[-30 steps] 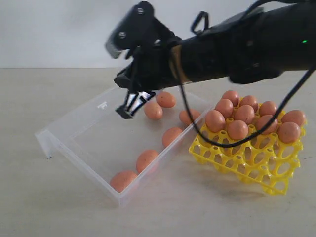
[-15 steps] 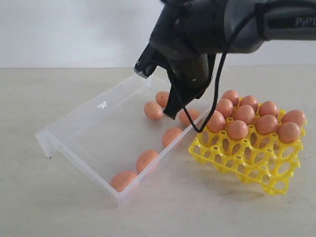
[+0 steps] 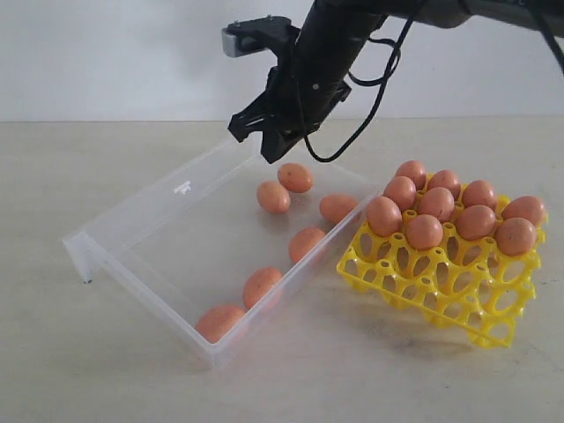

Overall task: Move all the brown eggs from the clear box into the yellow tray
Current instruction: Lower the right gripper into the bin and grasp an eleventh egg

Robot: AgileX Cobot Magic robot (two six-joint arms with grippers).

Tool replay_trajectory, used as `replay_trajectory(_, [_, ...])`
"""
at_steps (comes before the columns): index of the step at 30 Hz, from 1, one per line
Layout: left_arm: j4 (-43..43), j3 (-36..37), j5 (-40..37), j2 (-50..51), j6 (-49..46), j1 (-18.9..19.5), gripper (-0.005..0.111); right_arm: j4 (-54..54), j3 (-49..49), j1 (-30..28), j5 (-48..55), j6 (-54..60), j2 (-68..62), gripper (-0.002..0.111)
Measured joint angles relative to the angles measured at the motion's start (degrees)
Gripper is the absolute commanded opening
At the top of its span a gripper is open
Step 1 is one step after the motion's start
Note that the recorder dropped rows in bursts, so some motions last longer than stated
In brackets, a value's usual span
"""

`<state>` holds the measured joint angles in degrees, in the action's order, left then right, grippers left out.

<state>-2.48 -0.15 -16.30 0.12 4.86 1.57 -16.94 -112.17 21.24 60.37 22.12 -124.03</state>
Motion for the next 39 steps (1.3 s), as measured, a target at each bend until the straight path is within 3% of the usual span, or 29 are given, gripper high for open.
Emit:
replay_trajectory(5, [0.0, 0.0, 0.0, 0.0, 0.0, 0.0, 0.004, 0.3, -0.3, 0.0, -7.2, 6.6, -2.6, 0.046])
replay_trajectory(7, [0.0, 0.0, 0.0, 0.0, 0.0, 0.0, 0.004, 1.7, -0.3, 0.0, -8.8, 7.7, -3.8, 0.056])
replay_trajectory(22, [0.0, 0.0, 0.0, 0.0, 0.0, 0.0, 0.004, 6.1, -0.4, 0.1, -16.1, 8.7, -13.0, 0.058])
replay_trajectory(25, [0.0, 0.0, 0.0, 0.0, 0.0, 0.0, 0.004, 6.2, -0.4, 0.1, -16.4, 8.2, -15.0, 0.046])
replay_trajectory(29, [0.0, 0.0, 0.0, 0.0, 0.0, 0.0, 0.004, 6.0, -0.8, 0.1, -16.9, 6.8, -15.2, 0.000])
replay_trajectory(39, [0.0, 0.0, 0.0, 0.0, 0.0, 0.0, 0.004, 6.5, -1.1, 0.1, -10.0, 2.4, -13.6, 0.000])
